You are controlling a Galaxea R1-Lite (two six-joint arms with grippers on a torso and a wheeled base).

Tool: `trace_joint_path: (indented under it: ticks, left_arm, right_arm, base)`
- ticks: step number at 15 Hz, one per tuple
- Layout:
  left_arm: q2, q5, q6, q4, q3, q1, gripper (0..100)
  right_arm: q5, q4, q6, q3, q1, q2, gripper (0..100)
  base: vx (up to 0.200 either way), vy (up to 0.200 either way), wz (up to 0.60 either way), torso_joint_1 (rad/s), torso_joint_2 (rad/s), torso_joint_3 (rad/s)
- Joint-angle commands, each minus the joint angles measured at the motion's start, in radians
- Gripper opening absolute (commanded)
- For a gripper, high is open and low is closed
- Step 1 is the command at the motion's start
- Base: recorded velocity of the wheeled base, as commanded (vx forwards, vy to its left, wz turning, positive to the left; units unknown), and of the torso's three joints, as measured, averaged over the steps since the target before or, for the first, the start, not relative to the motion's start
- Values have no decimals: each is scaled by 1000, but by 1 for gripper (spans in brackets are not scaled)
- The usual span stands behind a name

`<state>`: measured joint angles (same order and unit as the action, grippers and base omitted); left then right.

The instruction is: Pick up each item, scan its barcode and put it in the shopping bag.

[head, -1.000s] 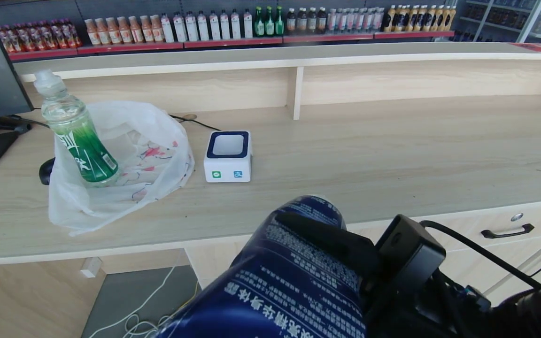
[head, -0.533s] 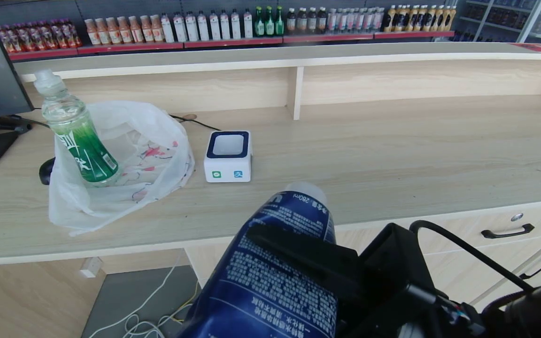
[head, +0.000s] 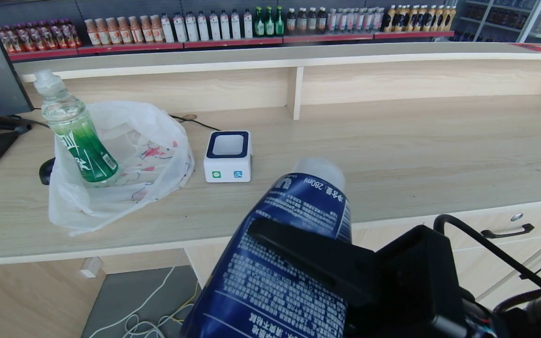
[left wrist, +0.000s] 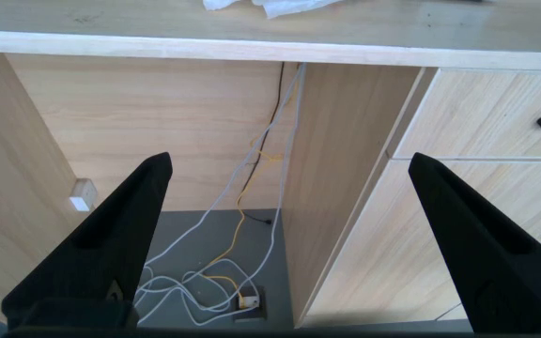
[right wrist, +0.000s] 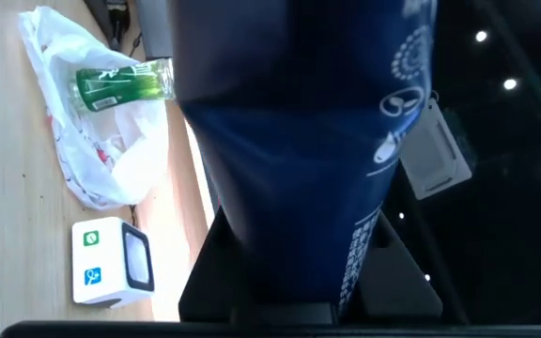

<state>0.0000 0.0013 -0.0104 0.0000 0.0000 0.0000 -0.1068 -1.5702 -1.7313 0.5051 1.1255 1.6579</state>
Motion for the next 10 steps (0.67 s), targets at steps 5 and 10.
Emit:
trace_joint_path:
  ticks: [5, 10]
  left_arm:
    - [0, 0, 0, 0, 0, 0, 100]
    - [0, 0, 0, 0, 0, 0, 100]
  right_arm:
    - [-1, -1, -48, -3, 0, -27, 0]
    - [1, -1, -88, -2, 0, -35, 0]
  base:
    - [0, 0, 0, 0, 0, 0]
    - [0, 0, 0, 0, 0, 0]
